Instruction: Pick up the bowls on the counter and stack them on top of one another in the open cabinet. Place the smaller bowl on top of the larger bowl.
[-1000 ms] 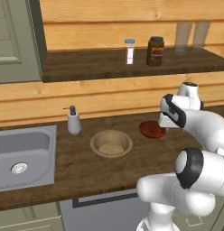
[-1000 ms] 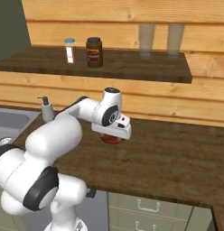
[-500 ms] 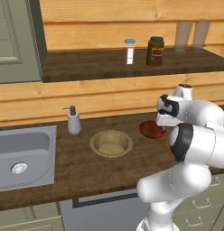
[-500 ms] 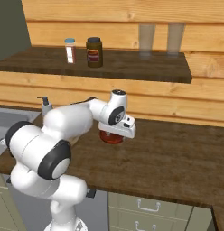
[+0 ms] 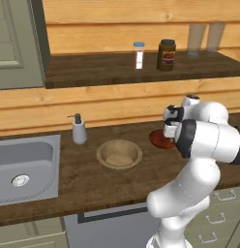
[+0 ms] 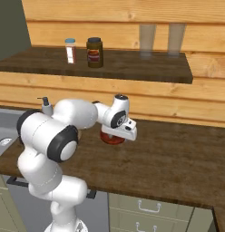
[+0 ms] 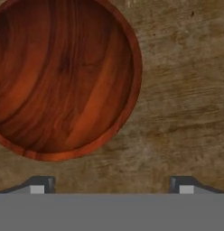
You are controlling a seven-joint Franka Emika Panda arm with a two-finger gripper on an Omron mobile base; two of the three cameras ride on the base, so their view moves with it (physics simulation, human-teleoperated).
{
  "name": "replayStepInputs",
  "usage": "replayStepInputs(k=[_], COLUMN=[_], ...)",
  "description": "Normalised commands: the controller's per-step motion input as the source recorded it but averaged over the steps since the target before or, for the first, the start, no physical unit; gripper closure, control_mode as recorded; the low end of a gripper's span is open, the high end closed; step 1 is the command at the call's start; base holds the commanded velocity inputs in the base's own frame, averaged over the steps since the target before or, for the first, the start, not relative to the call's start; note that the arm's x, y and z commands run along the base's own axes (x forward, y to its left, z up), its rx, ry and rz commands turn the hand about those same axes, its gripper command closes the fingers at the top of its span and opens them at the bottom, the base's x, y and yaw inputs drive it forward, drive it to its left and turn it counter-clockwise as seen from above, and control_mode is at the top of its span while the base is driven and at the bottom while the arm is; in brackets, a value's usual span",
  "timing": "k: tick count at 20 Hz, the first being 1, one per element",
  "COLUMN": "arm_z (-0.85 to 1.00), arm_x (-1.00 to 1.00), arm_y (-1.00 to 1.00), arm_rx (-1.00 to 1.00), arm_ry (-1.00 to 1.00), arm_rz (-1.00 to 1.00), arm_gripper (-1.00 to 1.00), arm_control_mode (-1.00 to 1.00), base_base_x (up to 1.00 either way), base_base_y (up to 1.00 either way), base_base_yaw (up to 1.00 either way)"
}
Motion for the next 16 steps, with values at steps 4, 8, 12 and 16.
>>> replayStepInputs(k=[4, 8, 12, 16], arm_z=[-0.23, -0.28, -0.28, -0.23], arm_x=[0.24, 0.29, 0.29, 0.16], arm_y=[0.0, 0.0, 0.0, 0.0], arm_rx=[0.0, 0.0, 0.0, 0.0], arm_ry=[0.0, 0.0, 0.0, 0.0], arm_rz=[-0.01, -0.03, -0.04, -0.05], arm_gripper=[-1.0, -1.0, -1.0, -1.0], arm_control_mode=[-1.0, -1.0, -1.0, -1.0], base_base_x=[0.0, 0.0, 0.0, 0.0], base_base_y=[0.0, 0.0, 0.0, 0.0], base_base_yaw=[0.0, 0.0, 0.0, 0.0])
